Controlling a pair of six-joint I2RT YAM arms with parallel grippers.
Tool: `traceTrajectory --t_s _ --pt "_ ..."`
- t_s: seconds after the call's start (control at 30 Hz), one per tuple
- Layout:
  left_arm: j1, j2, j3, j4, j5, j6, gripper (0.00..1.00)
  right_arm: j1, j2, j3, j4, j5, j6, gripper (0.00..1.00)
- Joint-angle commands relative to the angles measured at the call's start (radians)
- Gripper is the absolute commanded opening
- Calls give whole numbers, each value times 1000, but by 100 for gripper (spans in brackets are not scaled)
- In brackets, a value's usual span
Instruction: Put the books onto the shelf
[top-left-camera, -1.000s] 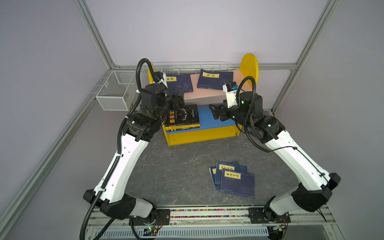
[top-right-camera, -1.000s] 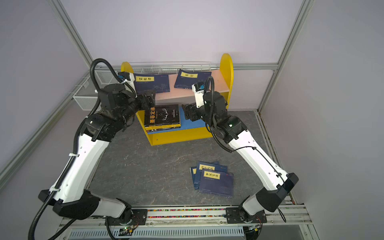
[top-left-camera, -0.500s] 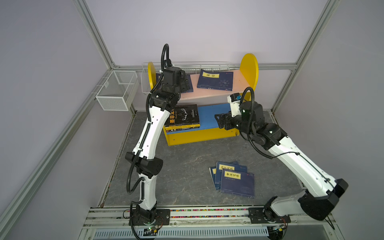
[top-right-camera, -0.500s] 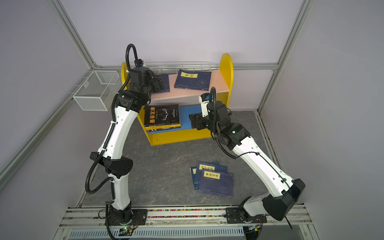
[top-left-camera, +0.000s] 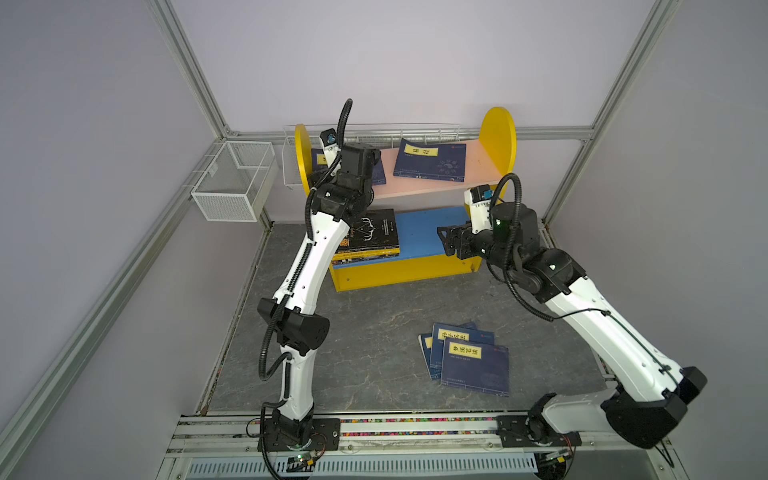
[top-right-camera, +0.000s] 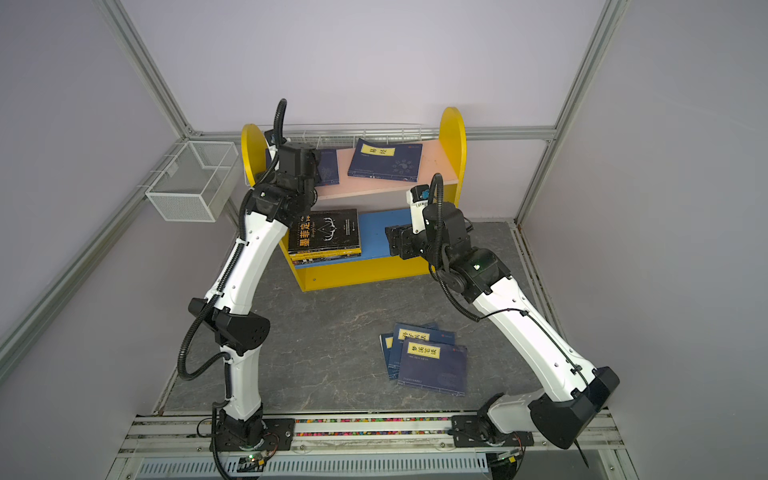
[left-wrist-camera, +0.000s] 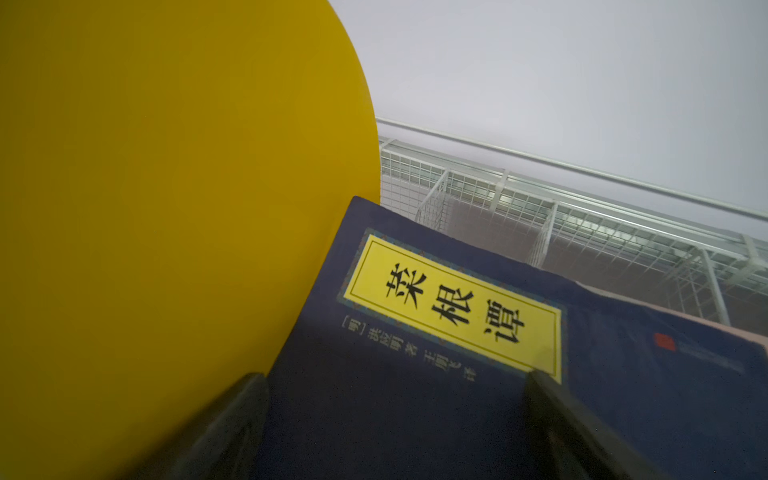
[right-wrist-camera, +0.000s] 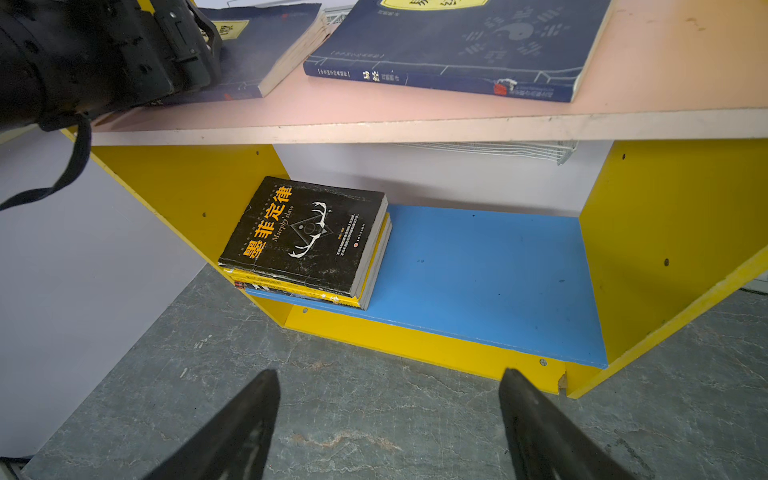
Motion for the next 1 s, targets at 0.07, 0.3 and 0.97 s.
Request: traceTrajectory --t_s 0.07,0.3,0.97 --pt "45 18 -7 -169 -34 -127 100 -15 -4 -19 -5 -19 11 86" --pt "174 -65 -261 -26 584 -290 95 -29 -28 -37 -10 4 11 86" --pt "44 -171 -244 -99 605 -182 93 -52 -42 -61 5 1 18 86"
